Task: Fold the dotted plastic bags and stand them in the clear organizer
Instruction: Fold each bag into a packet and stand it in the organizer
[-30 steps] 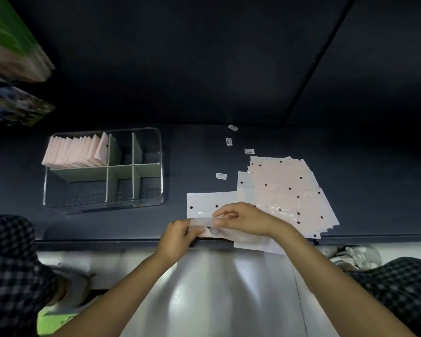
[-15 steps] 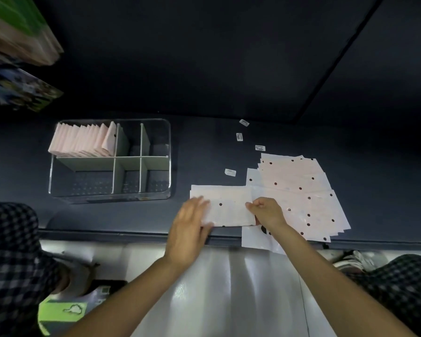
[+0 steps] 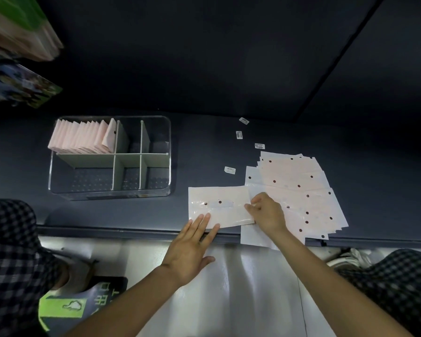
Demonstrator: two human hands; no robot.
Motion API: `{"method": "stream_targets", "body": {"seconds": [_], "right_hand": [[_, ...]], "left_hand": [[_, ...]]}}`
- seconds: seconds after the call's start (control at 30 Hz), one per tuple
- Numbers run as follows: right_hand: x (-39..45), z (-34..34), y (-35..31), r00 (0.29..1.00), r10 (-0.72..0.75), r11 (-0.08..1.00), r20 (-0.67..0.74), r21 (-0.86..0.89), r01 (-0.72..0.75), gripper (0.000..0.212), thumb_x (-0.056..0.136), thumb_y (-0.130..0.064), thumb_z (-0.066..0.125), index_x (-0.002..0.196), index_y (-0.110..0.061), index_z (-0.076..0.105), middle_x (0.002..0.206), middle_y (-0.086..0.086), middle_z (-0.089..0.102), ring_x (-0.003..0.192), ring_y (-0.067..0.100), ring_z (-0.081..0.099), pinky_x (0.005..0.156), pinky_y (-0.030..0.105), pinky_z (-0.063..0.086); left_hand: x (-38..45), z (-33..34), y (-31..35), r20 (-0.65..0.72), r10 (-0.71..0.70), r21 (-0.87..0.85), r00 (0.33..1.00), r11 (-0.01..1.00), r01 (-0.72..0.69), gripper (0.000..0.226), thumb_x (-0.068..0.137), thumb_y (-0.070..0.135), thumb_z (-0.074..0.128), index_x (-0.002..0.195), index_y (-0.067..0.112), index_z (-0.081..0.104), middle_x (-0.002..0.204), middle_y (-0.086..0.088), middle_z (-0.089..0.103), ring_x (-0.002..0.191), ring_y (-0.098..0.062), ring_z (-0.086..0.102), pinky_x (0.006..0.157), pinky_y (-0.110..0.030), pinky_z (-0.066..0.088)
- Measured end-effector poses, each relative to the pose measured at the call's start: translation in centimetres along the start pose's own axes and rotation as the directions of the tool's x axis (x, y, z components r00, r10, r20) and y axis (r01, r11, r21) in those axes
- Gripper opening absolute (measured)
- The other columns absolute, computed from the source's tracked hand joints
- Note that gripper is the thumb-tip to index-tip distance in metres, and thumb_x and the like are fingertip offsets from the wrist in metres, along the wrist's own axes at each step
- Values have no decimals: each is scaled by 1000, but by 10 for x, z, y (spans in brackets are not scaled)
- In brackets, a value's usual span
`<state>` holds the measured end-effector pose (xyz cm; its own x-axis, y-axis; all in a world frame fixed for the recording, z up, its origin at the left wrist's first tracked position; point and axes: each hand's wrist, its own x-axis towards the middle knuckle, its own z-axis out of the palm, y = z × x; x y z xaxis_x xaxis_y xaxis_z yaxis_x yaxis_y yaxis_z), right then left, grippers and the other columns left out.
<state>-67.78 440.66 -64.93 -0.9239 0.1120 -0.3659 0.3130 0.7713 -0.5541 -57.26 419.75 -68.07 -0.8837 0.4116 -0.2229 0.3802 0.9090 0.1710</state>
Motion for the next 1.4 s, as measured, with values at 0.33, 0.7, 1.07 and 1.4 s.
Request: {"method": "stream_targets", "body": {"seconds": [0.33,0.7,1.07,1.4], "right_hand": [[-50,21,25,526,-817,372,236,-480,794,37,81,-28,73,115,-15,68,123,-2,65,117,18,59,98,40,48],[-36,-12,28,658,-752,573,37,-455,681,26,64,-21,87,85,-12,75,102,3,72,93,21,69,80,35,56],[-13,-7,20,652,-747,536,130,-463,706,33,67,-5,77,99,-12,73,101,1,70,92,22,65,77,25,52],[19,-7,-4,957,-265,949,118,209,237,38,92,-23,59,64,-18,34,52,-10,29,53,9,27,52,24,22]], "left_hand": [[5,-4,-13,-4,24,-4,1000,1000,-24,70,92,61,33,147,42,-7,156,-9,-22,145,-25,-4,117,-36,6],[19,-18,-22,-25,20,-36,999,999,-21,56,89,65,37,142,50,26,154,-8,15,146,-28,0,116,-38,-13],[29,-29,-34,-128,-72,-195,989,980,46,64,84,59,54,139,30,41,134,5,45,123,-16,43,104,-26,24],[48,-29,-44,-177,-483,-698,857,676,237,33,73,40,78,97,19,72,96,8,68,96,-14,48,86,-29,40]]}}
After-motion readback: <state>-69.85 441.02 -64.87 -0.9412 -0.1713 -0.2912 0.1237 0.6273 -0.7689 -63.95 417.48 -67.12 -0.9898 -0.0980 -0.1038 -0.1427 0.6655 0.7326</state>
